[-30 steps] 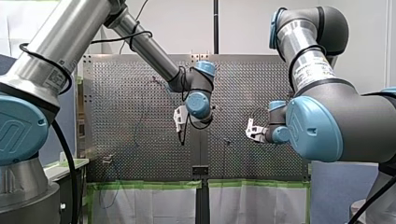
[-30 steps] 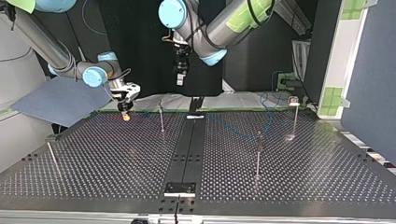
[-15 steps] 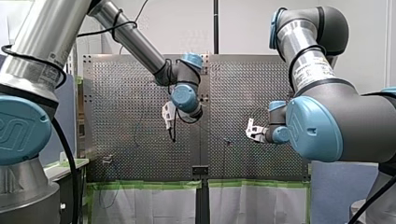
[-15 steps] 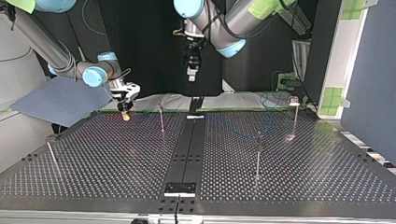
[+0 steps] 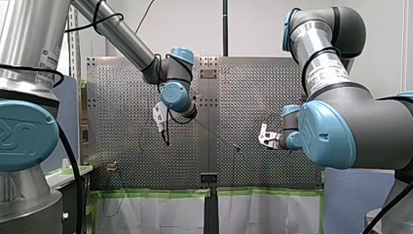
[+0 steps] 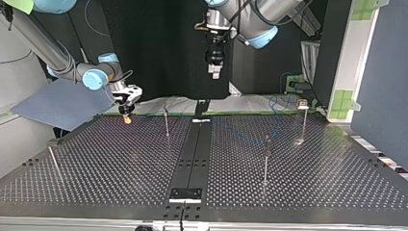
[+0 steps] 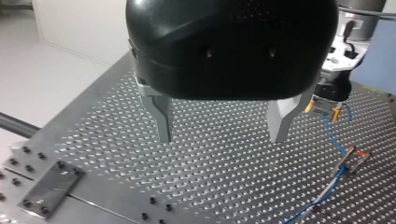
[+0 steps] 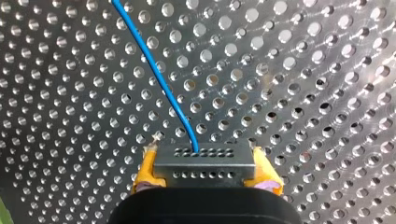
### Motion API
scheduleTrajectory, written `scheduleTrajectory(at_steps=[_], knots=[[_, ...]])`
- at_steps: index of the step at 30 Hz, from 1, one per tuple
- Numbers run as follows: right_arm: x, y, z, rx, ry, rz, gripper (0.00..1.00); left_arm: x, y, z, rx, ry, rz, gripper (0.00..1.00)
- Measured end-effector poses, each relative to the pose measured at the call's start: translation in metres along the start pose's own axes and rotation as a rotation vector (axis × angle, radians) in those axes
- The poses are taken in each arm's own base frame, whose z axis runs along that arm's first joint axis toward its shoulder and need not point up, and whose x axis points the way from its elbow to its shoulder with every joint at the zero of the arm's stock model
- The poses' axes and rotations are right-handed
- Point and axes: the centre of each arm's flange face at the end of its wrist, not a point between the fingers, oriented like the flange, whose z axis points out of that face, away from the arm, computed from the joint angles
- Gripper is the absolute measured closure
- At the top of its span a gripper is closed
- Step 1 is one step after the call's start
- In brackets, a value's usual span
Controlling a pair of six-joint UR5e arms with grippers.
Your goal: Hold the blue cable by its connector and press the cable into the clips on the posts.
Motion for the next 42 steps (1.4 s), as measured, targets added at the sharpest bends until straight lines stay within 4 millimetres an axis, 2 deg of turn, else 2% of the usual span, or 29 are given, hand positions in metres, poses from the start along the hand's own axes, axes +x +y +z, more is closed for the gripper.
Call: scheduleTrajectory(at_steps=[5,9,17,21,29,39,42], knots=[[0.015,0.003,-0.002,-0.032,0.017,-0.032,1.00,-0.006,0.011,-0.007,0.024,-0.026,0.005,0.00],[0.037,0.002,-0.007,-0.069,0.029,-0.054,1.00,0.000,0.018,-0.013,0.046,-0.026,0.017,0.00],[0.080,-0.007,-0.019,-0.102,0.049,-0.082,1.00,-0.008,0.033,-0.033,0.029,-0.091,0.044,0.00],[0.105,-0.012,-0.024,-0.119,0.081,-0.113,1.00,-0.004,0.040,-0.041,0.024,-0.105,0.057,0.00],[0.145,-0.029,-0.035,-0.126,0.136,-0.164,1.00,0.026,0.061,-0.050,0.012,-0.084,0.089,0.00],[0.200,-0.048,-0.053,-0.113,0.224,-0.195,1.00,0.061,0.067,-0.038,0.007,-0.078,0.112,0.00],[0.206,-0.051,-0.055,-0.110,0.234,-0.198,1.00,0.066,0.068,-0.036,0.006,-0.078,0.113,0.00]])
